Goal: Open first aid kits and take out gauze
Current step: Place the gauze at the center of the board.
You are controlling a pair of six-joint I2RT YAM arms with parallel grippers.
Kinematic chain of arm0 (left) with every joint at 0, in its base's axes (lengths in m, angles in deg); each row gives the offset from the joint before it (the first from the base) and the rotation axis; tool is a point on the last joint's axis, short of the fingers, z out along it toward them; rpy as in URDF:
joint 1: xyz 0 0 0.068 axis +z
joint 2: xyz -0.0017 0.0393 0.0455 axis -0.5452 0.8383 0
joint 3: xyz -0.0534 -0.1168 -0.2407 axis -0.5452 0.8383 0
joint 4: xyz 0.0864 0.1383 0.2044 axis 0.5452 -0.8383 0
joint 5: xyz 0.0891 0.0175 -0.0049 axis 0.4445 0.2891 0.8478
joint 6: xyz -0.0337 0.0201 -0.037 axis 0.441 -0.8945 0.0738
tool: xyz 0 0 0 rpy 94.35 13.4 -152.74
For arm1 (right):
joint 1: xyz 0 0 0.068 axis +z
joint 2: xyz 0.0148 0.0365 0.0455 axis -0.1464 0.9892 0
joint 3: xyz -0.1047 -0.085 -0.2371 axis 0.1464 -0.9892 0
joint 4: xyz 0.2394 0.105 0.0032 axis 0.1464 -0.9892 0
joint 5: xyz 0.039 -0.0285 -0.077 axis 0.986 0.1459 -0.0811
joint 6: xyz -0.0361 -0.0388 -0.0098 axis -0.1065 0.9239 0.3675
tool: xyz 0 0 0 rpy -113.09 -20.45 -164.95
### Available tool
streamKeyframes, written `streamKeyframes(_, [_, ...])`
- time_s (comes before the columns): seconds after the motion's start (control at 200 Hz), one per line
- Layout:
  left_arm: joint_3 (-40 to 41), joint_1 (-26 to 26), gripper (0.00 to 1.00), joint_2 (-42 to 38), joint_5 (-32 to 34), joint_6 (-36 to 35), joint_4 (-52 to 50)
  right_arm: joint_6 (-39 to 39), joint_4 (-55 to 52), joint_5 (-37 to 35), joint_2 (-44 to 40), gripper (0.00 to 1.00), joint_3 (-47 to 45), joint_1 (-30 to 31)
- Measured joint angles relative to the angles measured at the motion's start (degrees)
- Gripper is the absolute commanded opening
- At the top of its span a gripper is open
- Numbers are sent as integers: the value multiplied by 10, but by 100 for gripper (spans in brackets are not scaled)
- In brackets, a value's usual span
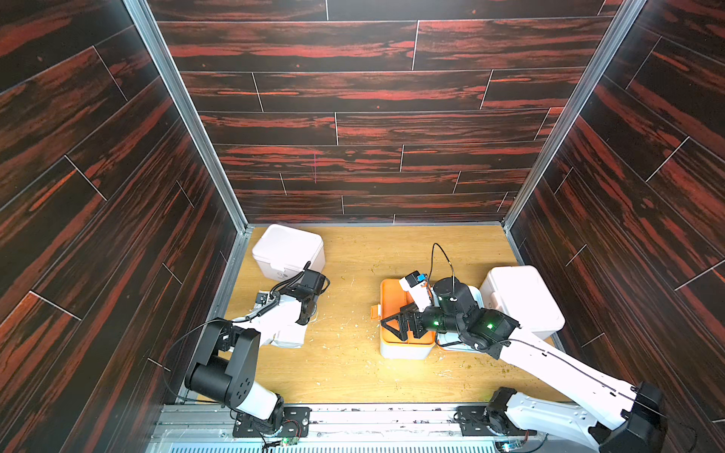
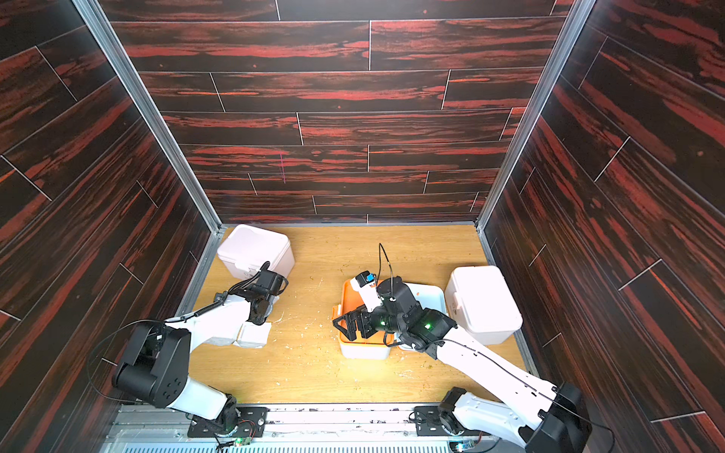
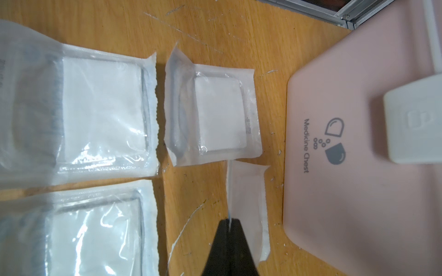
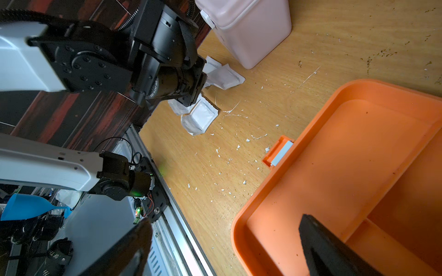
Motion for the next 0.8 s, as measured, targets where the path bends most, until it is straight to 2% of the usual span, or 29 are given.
streamKeyframes(0.295, [18, 4, 1, 2, -4, 34, 0, 0, -1, 0, -1, 99, 0, 0])
streamKeyframes(0.546, [24, 4, 6, 3, -18, 61, -12, 0, -1, 0, -1, 99, 0, 0])
streamKeyframes(0.571, [24, 4, 7, 3, -19, 62, -13, 0, -1, 0, -1, 99, 0, 1])
streamKeyframes(0.726, [24, 4, 29, 10, -27, 69, -18, 0, -2, 0, -1, 99, 0, 1])
streamKeyframes(0.801, [24, 4, 33, 9, -30, 68, -25, 0, -3, 0, -1, 99, 0, 1])
